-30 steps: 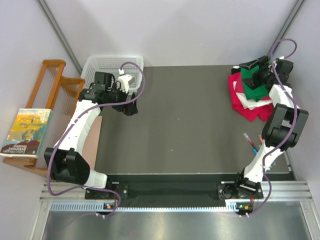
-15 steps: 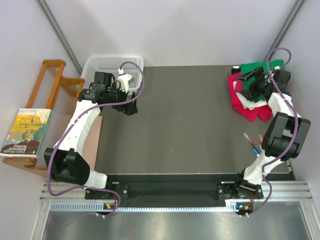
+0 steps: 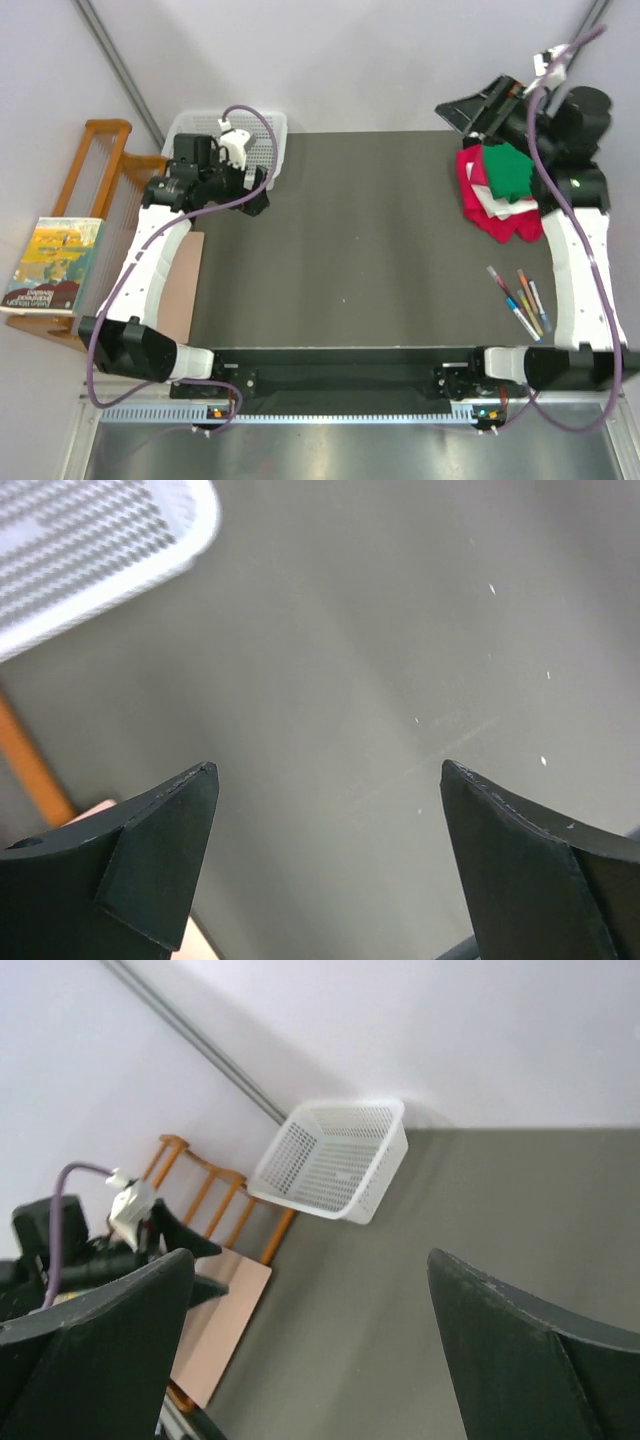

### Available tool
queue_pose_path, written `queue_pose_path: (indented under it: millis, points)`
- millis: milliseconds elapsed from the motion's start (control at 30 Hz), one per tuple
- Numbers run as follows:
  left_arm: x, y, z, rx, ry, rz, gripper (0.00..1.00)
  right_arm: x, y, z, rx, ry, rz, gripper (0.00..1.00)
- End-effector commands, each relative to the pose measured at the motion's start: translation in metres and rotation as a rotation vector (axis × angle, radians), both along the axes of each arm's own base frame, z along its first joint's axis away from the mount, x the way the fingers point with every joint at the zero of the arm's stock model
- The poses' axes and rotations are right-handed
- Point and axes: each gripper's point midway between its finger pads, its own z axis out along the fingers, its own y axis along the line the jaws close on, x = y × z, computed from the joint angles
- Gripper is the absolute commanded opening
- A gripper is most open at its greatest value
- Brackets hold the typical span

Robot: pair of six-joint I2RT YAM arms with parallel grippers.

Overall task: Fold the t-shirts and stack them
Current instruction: Reset both grippers

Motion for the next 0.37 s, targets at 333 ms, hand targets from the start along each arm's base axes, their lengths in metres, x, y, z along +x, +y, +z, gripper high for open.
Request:
queue_pose_path:
  millis: [333]
  points:
    - [-0.012,0.012,0.04,-0.036,-0.114,0.116,0.99,-0.082,-0.003,-0.001,-0.088,-0.091,-0.033,1.0]
